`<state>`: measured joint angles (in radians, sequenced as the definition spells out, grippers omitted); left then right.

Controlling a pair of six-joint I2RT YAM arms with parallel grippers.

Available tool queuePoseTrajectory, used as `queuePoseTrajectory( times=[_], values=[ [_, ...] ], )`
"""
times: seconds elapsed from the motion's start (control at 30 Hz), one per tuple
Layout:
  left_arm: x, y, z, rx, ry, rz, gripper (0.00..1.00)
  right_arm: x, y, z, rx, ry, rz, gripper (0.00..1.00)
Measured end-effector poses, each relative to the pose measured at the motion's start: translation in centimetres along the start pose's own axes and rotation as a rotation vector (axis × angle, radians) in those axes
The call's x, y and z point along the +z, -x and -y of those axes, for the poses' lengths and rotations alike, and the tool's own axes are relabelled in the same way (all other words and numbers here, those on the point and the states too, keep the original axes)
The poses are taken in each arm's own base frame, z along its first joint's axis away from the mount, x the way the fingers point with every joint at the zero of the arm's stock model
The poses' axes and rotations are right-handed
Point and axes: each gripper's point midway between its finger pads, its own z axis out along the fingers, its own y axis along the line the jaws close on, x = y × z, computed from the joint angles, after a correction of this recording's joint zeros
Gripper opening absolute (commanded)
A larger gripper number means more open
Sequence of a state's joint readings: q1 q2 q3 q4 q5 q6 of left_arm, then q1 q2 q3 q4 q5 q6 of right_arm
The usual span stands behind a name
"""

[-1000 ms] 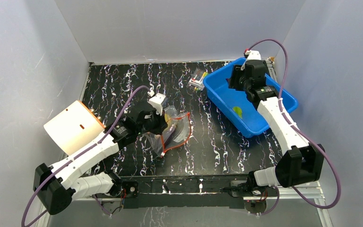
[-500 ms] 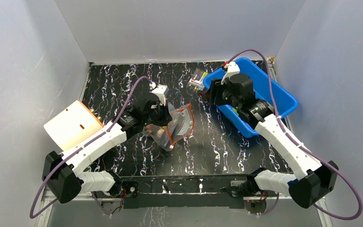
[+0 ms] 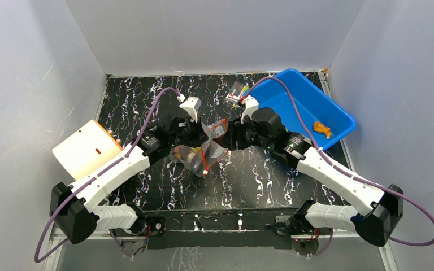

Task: Place the food in the zip-top bag and seal the zipper
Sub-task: Place the fake vegetable in the zipper food storage bag.

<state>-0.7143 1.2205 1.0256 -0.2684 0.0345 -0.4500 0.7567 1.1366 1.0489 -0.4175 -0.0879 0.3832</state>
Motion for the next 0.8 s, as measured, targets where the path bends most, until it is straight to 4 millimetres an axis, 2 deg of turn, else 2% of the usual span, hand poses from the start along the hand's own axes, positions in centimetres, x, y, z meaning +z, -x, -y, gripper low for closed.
queuePoseTrajectory(
  times=[0.13, 0.37, 0.57, 0.67, 0.8],
  values=[
    [-0.6, 0.3, 0.4, -0.004, -0.020, 0.014, 0.00, 1.3, -0.6, -0.7, -0.001, 0.007, -0.014, 0.37],
    [-1.8, 1.0, 1.4, -0.017, -0.065, 0.043, 0.00, 4.3, -3.4, 0.4, -0.003, -0.046, -0.107, 0.39],
    [-2.7, 1.3, 1.7, -0.019, -0.080, 0.066, 0.00, 5.1, -3.5, 0.5, -0.007, -0.056, -0.086, 0.41],
    [-3.0, 1.5, 1.8, -0.022, -0.089, 0.075, 0.00, 5.6, -3.5, 0.4, -0.007, -0.054, -0.078, 0.46],
    [-3.3, 1.3, 1.8, -0.027, -0.093, 0.080, 0.00, 6.3, -3.8, 0.5, 0.000, -0.056, -0.084, 0.58]
  ],
)
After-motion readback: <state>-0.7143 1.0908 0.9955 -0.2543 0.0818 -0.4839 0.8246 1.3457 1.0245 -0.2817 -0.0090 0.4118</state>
